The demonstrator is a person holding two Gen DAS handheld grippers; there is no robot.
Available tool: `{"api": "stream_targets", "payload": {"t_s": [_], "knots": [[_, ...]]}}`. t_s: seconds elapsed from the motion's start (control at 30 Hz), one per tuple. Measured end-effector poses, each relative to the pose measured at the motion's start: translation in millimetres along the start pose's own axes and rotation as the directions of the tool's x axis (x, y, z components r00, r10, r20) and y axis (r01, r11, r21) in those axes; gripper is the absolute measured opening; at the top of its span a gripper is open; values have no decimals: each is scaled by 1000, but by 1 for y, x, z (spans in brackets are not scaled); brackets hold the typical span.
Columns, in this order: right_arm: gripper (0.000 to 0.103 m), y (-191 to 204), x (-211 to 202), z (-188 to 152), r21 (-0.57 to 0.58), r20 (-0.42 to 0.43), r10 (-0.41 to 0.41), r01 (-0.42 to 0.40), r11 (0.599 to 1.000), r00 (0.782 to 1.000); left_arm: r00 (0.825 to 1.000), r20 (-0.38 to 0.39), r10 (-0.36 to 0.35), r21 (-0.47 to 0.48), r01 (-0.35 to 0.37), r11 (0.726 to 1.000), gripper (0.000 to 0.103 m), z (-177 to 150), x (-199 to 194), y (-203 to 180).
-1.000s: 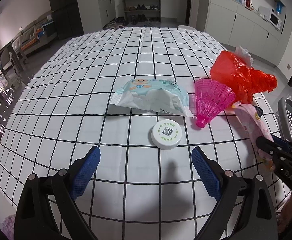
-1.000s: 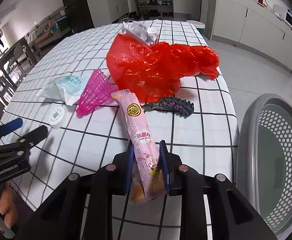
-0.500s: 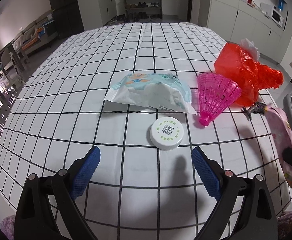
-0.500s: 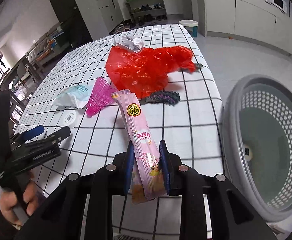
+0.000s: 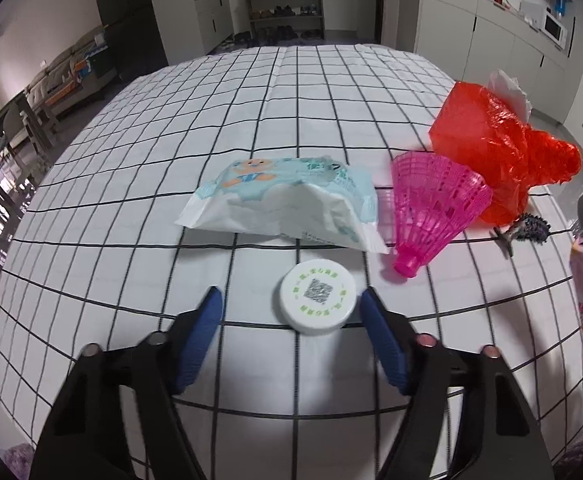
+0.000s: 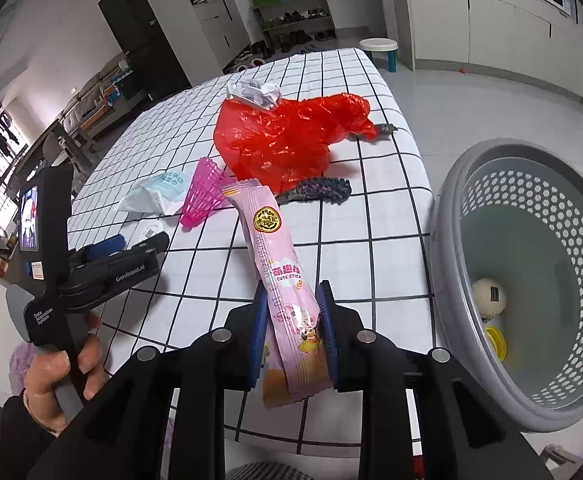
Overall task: Collect trash
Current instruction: 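Grasp the white round QR-code lid with the left gripper while the right holds the wrapper, then carry the pink wrapper and QR lid over the grey basket and open both grippers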
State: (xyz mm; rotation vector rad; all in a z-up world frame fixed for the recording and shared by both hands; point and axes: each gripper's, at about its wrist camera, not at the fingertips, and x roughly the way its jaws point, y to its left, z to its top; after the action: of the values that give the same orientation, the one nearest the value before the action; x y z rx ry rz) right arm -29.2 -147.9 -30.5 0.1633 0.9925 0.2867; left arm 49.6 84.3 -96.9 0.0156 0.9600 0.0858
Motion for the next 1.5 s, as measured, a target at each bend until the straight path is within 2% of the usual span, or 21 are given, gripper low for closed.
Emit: {"api": "stream_targets", "payload": {"t_s": [0.03, 0.07, 0.1, 0.33, 0.5, 0.9, 1.2, 1.5], "knots": [[24, 0, 0, 0, 2, 1, 1, -1, 1000, 1000, 1000, 0, -21, -4, 21, 1000, 50, 0, -2, -1], [24, 0, -1, 0, 3, 3, 2, -2, 1000, 1000, 1000, 1, -31, -5, 31, 1000, 39, 0, -3, -1], [24, 0, -1, 0, 3, 6, 2, -2, 1000, 1000, 999, 2, -34, -6, 34, 999, 38, -1, -4, -2], [24, -4, -6, 0, 12, 19, -6, 6, 1000, 1000, 1000, 17, -7, 3, 7, 1000, 38, -15, -15, -3], [24, -11, -14, -1, 31, 42, -25, 24, 999, 999, 999, 52, -13, 24, 12, 1000, 38, -21, -36, -10], [24, -65, -49, -13, 177, 93, -100, 82, 981, 991, 988, 98, -120, 121, 108, 987, 38, -26, -78, -60], [24, -100, -71, -29, 257, 103, -158, 128, 958, 982, 968, 94, -232, 237, 204, 950, 38, -32, -99, -125], [24, -138, -91, -40, 359, 102, -215, 166, 919, 971, 943, 72, -324, 349, 280, 894, 38, -28, -115, -187]]}}
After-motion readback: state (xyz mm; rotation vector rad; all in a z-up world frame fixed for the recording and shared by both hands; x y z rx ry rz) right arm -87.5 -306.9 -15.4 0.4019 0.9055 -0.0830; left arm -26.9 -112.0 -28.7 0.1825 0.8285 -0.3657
